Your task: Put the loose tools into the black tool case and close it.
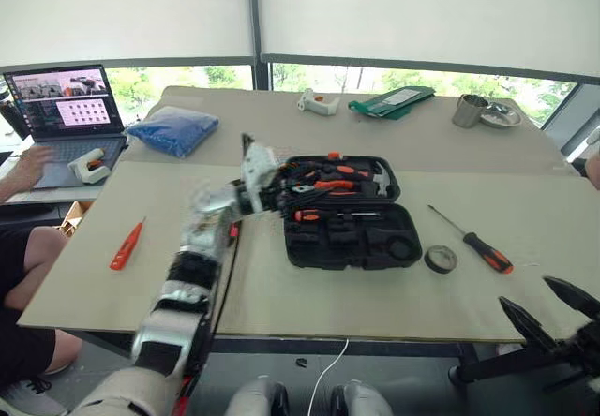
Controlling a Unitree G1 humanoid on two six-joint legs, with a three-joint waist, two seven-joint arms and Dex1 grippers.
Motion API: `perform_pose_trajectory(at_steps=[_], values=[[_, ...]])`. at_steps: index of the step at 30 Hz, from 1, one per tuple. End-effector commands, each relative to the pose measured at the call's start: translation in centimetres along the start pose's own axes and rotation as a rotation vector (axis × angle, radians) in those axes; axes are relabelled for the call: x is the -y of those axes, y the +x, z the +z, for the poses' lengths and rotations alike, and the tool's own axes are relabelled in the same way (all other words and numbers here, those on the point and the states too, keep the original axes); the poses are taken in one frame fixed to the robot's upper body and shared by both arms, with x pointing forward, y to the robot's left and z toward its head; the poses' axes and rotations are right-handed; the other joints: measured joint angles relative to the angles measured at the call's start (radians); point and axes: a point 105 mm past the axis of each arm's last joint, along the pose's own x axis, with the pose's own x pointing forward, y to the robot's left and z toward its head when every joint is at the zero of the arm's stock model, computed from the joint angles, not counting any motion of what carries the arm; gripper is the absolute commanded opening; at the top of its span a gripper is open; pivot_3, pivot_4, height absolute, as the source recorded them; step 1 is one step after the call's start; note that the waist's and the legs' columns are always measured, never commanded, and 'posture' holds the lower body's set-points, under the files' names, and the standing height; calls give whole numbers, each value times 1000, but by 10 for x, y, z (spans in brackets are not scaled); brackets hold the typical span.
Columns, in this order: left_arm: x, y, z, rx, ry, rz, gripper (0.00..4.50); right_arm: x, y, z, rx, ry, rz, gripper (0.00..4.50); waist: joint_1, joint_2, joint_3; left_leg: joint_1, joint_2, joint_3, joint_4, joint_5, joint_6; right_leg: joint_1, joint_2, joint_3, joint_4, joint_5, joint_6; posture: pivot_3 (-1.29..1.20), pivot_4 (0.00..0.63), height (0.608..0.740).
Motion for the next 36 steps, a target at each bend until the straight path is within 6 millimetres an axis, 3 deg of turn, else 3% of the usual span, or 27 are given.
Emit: perform_pose_trajectory(at_steps=[1, 2, 6, 9, 12, 19, 21, 28, 29, 36], values=[[19, -39, 4, -50, 11, -98, 4253, 15, -27, -11, -51, -44, -99, 4500, -6, 1, 0, 0, 0, 0, 0, 0, 0, 0, 0, 0, 0, -1, 2, 0, 150, 740], [24, -50, 1, -77, 12, -113, 4452, 16, -31, -15, -65, -39, -111, 4500, -8, 2, 1, 0, 0, 0, 0, 0, 0, 0, 0, 0, 0, -3, 5, 0, 150, 740], [41, -91, -8, -170, 19, -111, 4452, 17, -38, -23, -104, -28, -134, 4500, -10, 7, 2, 2, 0, -1, 0, -3, 5, -1, 0, 3, 0, -7, 2, 0, 150, 740], [45, -100, -7, -174, 14, -77, 4452, 23, -24, -13, -97, -53, -112, 4500, -9, 12, 4, 3, 0, 0, -1, -4, 6, -1, 0, 5, 0, -7, 4, 0, 150, 740], [46, -97, -1, -135, 9, -44, 4452, 35, 2, 2, -109, -78, -79, 4500, -9, 14, 5, 2, 0, 0, -1, -4, 6, -2, 0, 7, -1, -6, 5, 0, 150, 740], [59, -80, 5, -62, -27, -63, 4452, 60, 73, 3, -345, -99, 85, 4500, -10, 14, 5, 3, 0, 1, -1, -2, 3, -3, 0, 4, 0, -4, 1, 0, 150, 740], [62, -77, 6, -53, -32, -70, 4452, 65, 86, -2, -412, -90, 113, 4500, -9, 14, 5, 2, 1, 1, -1, 2, -2, -2, 0, 2, 1, -1, -8, 0, 150, 740], [73, -73, 10, -45, -57, -107, 4452, 71, 118, -15, -521, -72, 188, 4500, -6, 14, 5, -1, 0, 1, 0, 0, 0, -2, 0, -1, -1, 1, -4, 0, 150, 740], [74, -72, 11, -45, -57, -109, 4500, 72, 121, -17, -531, -69, 191, 3990, -8, 14, 5, -2, 0, 2, 0, 0, 1, -2, 0, -1, -1, 1, -4, 0, 150, 740], [77, -70, 13, -46, -68, -119, 4500, 77, 137, -16, -469, -94, 206, 1674, -10, 14, 5, -2, 0, 2, 1, 1, -1, -2, 0, 0, -1, 2, -1, 0, 150, 740]])
